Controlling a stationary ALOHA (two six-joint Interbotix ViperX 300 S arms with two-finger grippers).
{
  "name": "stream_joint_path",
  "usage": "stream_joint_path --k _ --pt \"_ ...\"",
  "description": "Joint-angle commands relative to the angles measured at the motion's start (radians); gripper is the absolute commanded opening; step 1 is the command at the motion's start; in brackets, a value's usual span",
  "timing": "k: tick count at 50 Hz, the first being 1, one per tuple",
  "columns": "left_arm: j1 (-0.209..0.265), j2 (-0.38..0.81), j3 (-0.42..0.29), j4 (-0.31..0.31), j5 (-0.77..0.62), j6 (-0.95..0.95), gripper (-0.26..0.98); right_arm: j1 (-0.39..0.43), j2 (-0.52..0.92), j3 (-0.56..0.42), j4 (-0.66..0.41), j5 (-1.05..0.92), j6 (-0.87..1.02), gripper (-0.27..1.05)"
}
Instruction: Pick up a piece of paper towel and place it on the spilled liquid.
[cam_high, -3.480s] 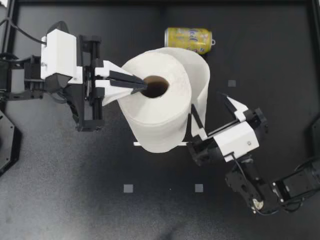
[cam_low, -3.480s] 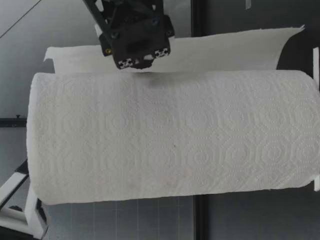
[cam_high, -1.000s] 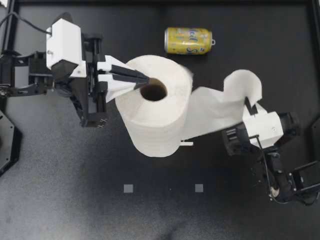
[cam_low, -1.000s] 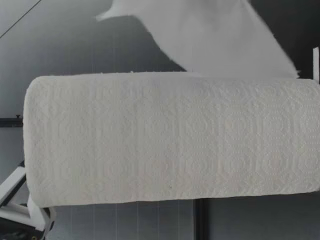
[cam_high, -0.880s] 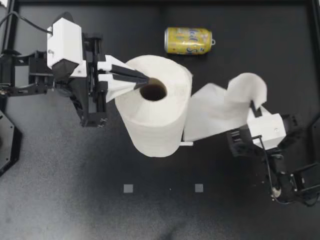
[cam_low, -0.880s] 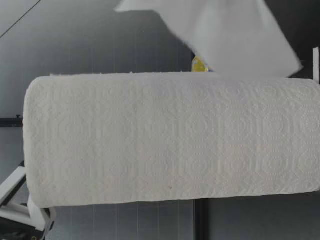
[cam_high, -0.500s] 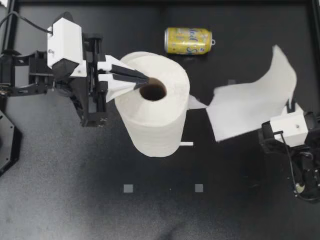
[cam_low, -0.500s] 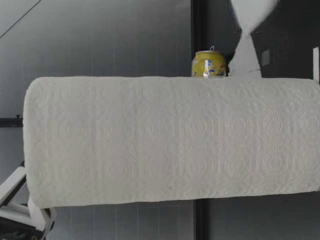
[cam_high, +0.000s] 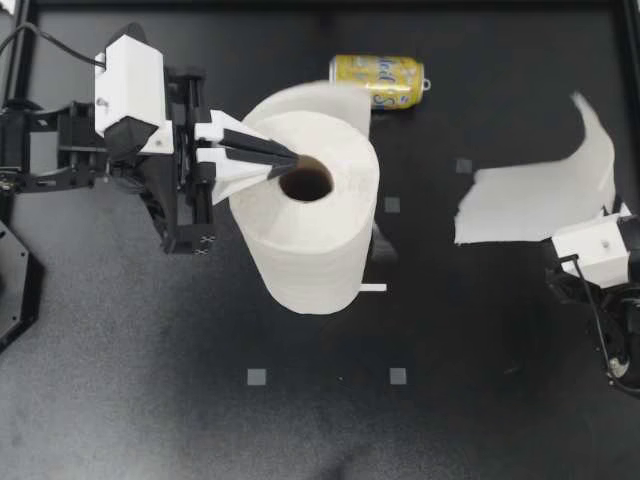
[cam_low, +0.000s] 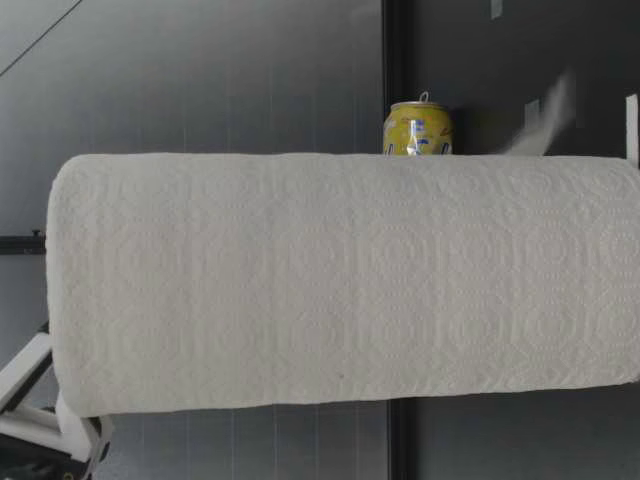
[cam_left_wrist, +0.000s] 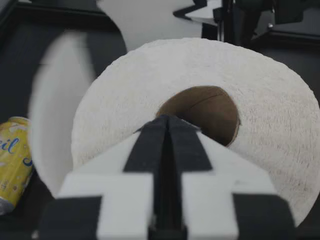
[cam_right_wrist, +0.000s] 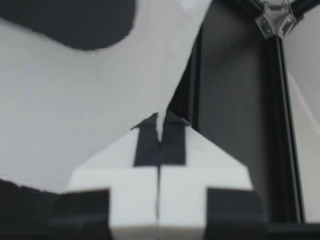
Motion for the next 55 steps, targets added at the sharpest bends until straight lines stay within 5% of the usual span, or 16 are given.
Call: stream_joint_path --k 1,26,42,55 --pt "0.006 0.074 0.026 -0.002 0.055 -0.015 0.06 0.006 -0.037 -0.008 -0.034 0.020 0.000 -0.12" --pt "0.006 0.061 0.015 -0.002 0.015 -0.009 0.06 -0.097 -0.322 -0.002 -0.577 -0.179 0.158 -0.12" --pt "0.005 0.054 0.014 -0.002 0.017 -0.014 0.06 -0.459 -0.448 0.155 -0.703 -0.600 0.187 -0.12" --pt "0.006 0.055 0.014 -0.002 -0.017 -0.011 0.06 -0.643 -0.407 0.190 -0.778 -0.712 0.189 -0.12"
